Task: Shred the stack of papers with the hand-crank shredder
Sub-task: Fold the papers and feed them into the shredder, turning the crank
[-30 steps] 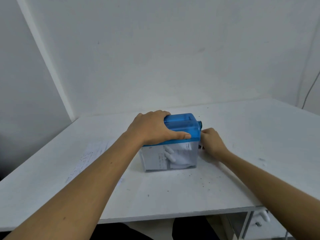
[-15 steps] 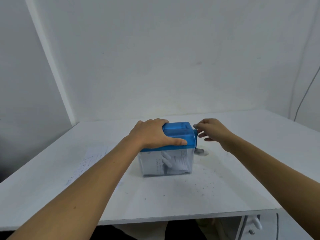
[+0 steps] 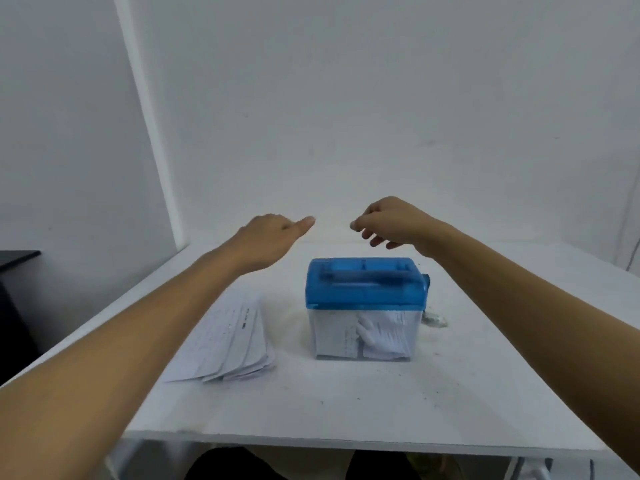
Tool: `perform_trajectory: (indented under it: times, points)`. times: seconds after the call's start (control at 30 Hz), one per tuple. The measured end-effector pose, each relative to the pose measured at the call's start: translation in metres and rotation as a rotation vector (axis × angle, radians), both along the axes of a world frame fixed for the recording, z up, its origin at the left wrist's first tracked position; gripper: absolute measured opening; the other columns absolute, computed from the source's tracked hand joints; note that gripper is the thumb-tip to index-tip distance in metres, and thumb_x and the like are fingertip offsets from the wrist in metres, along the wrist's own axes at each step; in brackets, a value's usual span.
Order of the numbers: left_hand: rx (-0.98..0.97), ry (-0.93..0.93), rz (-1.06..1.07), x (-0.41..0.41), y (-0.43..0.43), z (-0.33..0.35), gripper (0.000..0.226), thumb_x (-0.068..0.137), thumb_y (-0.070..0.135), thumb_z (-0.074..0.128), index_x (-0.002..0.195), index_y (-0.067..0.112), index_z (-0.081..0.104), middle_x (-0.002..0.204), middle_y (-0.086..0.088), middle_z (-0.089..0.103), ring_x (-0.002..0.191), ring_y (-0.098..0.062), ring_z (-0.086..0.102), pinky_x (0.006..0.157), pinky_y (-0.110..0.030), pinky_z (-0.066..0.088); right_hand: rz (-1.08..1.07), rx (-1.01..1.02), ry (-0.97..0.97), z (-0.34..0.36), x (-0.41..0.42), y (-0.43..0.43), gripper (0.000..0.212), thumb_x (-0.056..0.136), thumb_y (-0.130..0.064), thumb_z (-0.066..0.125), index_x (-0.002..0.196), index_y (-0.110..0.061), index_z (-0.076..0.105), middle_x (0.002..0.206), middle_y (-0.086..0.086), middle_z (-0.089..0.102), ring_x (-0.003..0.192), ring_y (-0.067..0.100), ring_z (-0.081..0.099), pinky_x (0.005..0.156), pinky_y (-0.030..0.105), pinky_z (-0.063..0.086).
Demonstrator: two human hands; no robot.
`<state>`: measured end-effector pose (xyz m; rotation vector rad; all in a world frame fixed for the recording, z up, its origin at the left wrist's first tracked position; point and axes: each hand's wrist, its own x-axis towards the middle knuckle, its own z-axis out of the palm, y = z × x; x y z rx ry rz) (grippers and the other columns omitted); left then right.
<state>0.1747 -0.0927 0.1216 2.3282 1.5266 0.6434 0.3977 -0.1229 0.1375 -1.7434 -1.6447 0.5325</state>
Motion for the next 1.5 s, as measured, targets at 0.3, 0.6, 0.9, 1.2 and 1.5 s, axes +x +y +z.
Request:
perform_trajectory:
  times: [0.3, 0.6, 0.9, 1.2, 1.5]
  points:
    - [-0.167, -0.043, 0.19, -0.127, 0.011, -0.063, 0.011, 0.099, 0.025, 0.06, 0.102, 0.021, 0.07, 0.071, 0.009, 0.076, 0.077, 0.0, 0.071, 0.076, -0.023, 0.05, 0.121, 0.064, -0.224, -0.008, -0.102, 0.022, 0.019, 0.091, -0.031, 0.062, 0.102, -0.016, 0.067, 0.099, -0.003, 0.066, 0.091, 0.014, 0.061, 0.077, 0.029, 0.05]
    - [-0.346, 0.115, 0.216, -0.16, 0.011, -0.123, 0.081, 0.084, 0.061, 0.069, 0.15, 0.025, 0.039, 0.152, 0.002, 0.046, 0.133, -0.021, 0.05, 0.105, -0.033, 0.04, 0.27, -0.212, -0.122, -0.066, -0.193, 0.053, 0.027, 0.09, -0.02, 0.061, 0.105, 0.003, 0.064, 0.095, 0.014, 0.073, 0.079, 0.023, 0.075, 0.068, 0.033, 0.063]
    - [-0.303, 0.132, 0.153, -0.171, -0.001, -0.143, 0.108, 0.072, 0.065, 0.078, 0.157, 0.023, 0.026, 0.156, 0.0, 0.038, 0.139, -0.024, 0.036, 0.111, -0.04, 0.038, 0.134, -0.432, 0.131, -0.118, -0.211, 0.07, 0.02, 0.091, -0.017, 0.065, 0.086, -0.002, 0.052, 0.102, 0.023, 0.067, 0.082, 0.034, 0.075, 0.075, 0.042, 0.063]
    - [-0.27, -0.099, 0.185, -0.162, -0.002, -0.153, 0.102, 0.073, 0.051, 0.084, 0.155, 0.018, 0.034, 0.155, -0.001, 0.043, 0.135, -0.021, 0.048, 0.102, -0.029, 0.044, 0.112, -0.493, 0.397, -0.133, -0.224, 0.069, 0.027, 0.089, -0.008, 0.071, 0.109, 0.007, 0.059, 0.091, 0.02, 0.068, 0.067, 0.023, 0.072, 0.061, 0.028, 0.061]
    - [-0.292, -0.222, 0.215, -0.163, -0.001, -0.156, 0.098, 0.074, 0.051, 0.083, 0.154, 0.022, 0.035, 0.151, 0.004, 0.047, 0.128, -0.017, 0.053, 0.094, -0.024, 0.044, 0.094, -0.422, 0.296, -0.151, -0.23, 0.071, 0.034, 0.079, -0.021, 0.083, 0.101, 0.001, 0.069, 0.078, 0.012, 0.068, 0.057, 0.02, 0.059, 0.055, 0.029, 0.051]
